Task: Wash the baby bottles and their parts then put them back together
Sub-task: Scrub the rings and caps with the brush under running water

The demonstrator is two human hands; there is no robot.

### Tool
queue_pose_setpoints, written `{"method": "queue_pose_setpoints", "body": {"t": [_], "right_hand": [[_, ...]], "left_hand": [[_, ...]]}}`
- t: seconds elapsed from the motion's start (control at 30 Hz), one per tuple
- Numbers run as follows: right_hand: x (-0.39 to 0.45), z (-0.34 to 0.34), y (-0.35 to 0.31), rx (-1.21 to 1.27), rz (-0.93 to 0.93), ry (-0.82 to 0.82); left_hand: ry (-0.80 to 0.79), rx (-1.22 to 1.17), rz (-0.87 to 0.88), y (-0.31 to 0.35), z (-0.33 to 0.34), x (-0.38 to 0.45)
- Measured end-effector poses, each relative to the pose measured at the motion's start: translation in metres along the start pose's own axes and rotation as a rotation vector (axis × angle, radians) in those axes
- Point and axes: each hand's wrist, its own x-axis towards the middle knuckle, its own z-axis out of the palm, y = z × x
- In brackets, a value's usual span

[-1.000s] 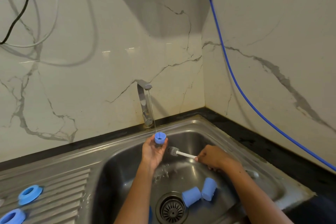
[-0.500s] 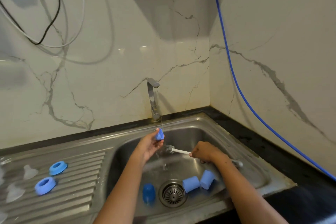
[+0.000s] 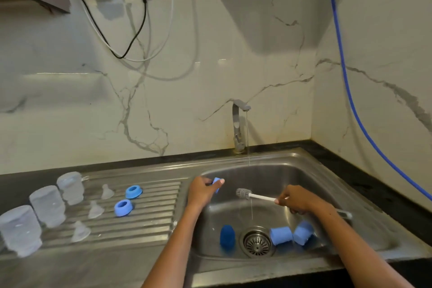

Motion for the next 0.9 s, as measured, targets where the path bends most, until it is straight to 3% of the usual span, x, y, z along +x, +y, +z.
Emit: {"method": "queue_pose_setpoints", "body": {"t": [0.1, 0.17, 0.37, 0.4, 0.43, 0.5, 0.53, 0.57, 0.73, 0.77, 0.83, 0.87, 0.9], "right_hand": [[0.006, -0.002, 0.001, -0.017, -0.011, -0.001], [0.008, -0.002, 0.002, -0.015, -0.014, -0.003], [0.01, -0.001, 0.004, 0.004, -0.03, -0.019], [0.01, -0.001, 0.004, 0.009, -0.029, -0.02], [0.01, -0.001, 0.003, 0.017, -0.029, -0.019], [0.01, -0.002, 0.002, 0.03, -0.033, -0.014], [0.01, -0.002, 0.001, 0.029, -0.035, -0.014], [0.01, -0.002, 0.001, 0.023, -0.032, -0.019], [0.008, -0.002, 0.002, 0.009, -0.022, -0.017], [0.007, -0.003, 0.002, 0.006, -0.021, -0.015], [0.007, -0.005, 0.003, 0.001, -0.021, -0.019], [0.007, -0.005, 0.003, 0.002, -0.022, -0.019], [0.008, -0.006, 0.003, 0.005, -0.024, -0.016]], "left_hand": [[0.008, 0.003, 0.002, 0.003, -0.005, 0.004], [-0.024, -0.124, -0.052, 0.01, -0.007, 0.006], [-0.351, -0.958, -0.338, 0.025, -0.025, 0.015], [-0.395, -0.859, -0.354, 0.02, -0.022, 0.014], [-0.441, -0.53, -0.335, 0.012, -0.016, 0.01], [-0.485, 0.417, -0.225, -0.002, 0.003, 0.002], [-0.468, 0.718, -0.161, -0.006, 0.008, 0.0], [-0.47, 0.789, -0.137, -0.009, 0.012, 0.0], [-0.263, 0.38, -0.142, -0.005, 0.0, 0.009], [-0.233, 0.19, -0.146, -0.005, -0.003, 0.011], [-0.342, -0.341, -0.261, 0.01, -0.014, 0.009], [-0.428, -0.502, -0.338, 0.014, -0.019, 0.008], [-0.472, -0.511, -0.358, 0.012, -0.02, 0.01]]}}
